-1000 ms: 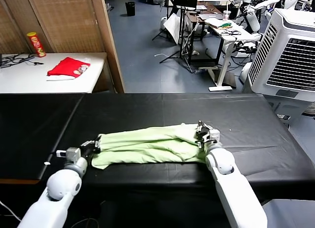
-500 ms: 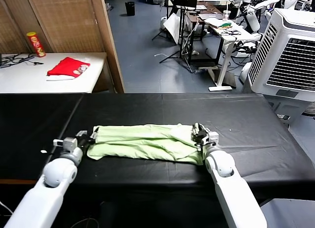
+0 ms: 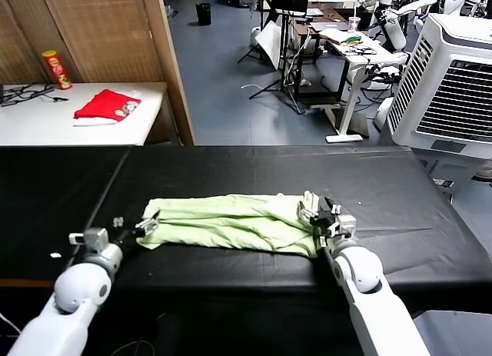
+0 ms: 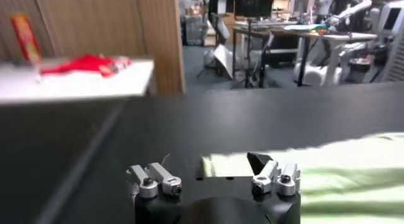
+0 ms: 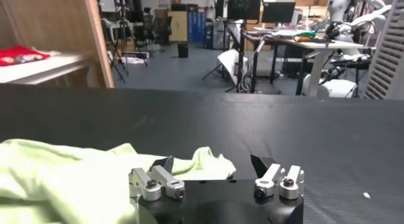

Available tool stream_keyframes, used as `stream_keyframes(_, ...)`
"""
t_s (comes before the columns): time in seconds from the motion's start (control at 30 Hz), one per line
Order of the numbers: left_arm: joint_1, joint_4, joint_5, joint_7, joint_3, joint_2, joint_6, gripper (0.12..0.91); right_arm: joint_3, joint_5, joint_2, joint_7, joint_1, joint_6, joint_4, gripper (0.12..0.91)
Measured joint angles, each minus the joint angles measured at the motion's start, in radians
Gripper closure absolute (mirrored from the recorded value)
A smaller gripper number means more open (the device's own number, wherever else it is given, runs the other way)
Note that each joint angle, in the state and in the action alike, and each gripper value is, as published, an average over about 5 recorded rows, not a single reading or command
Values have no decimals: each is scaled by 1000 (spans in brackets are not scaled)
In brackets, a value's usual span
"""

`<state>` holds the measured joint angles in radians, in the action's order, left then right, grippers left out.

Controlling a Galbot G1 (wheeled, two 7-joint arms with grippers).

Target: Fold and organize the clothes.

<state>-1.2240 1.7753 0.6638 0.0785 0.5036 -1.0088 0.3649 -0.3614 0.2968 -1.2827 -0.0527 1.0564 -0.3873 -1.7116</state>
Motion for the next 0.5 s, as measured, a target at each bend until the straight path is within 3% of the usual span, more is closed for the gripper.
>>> stream_keyframes(0.13, -11, -4, -9, -3, -3, -24, -5, 248, 2, -7, -3, 0, 5, 5, -3, 227)
stream_keyframes(0.2, -18, -4, -26, -4, -5, -33, -8, 300, 3, -14, -6, 2, 9, 7, -5, 227)
stream_keyframes(0.5, -36, -9, -50, -2, -7, -74, -15, 780, 4, -42, -9, 14, 26, 18, -15, 227)
